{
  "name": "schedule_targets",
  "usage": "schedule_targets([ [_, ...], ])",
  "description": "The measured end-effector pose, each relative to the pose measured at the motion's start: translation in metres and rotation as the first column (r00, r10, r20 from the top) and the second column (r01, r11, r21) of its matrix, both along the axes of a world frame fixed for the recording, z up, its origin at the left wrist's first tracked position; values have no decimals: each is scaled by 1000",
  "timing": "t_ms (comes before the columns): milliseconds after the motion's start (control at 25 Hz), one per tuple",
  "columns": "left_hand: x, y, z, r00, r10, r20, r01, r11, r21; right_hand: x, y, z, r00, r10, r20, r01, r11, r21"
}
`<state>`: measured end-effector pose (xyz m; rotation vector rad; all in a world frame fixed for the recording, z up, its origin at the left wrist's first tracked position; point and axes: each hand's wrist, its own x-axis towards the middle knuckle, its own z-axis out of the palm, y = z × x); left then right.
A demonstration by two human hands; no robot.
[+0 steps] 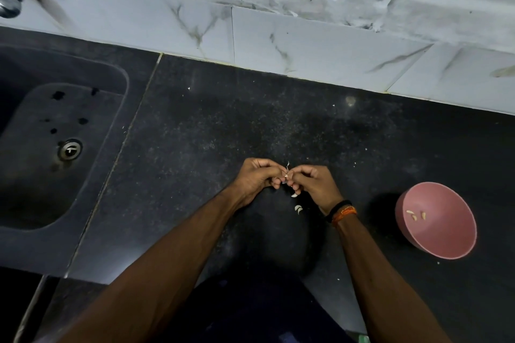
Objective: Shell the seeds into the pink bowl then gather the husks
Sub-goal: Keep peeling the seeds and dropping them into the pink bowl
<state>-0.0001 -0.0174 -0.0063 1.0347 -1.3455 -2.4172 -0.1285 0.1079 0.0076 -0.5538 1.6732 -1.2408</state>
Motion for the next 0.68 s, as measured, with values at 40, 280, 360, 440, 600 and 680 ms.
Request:
schedule_targets([
  [40,0,0,0,1000,-2,0,2,1000,-5,1,1,-2,1000,-13,-6,13,1000,-9],
  [280,0,1,-2,999,-31,-8,31,999,-37,5,5,-13,997,-53,-50,50,997,-58],
  [360,2,-1,-2,999,-44,-25,44,999,-20,6,5,-16,995,-94,-34,92,994,-64],
  [440,4,-3,-3,995,-75,-64,74,997,-13,8,3,-16,990,-142,5,142,988,-64],
  [600,4,-2,-9,988,-108,-107,98,991,-96,10,3,-16,983,-176,53,179,982,-63],
  [680,5,1,-11,989,-88,-120,72,989,-127,10,3,-17,980,-188,65,193,979,-71],
])
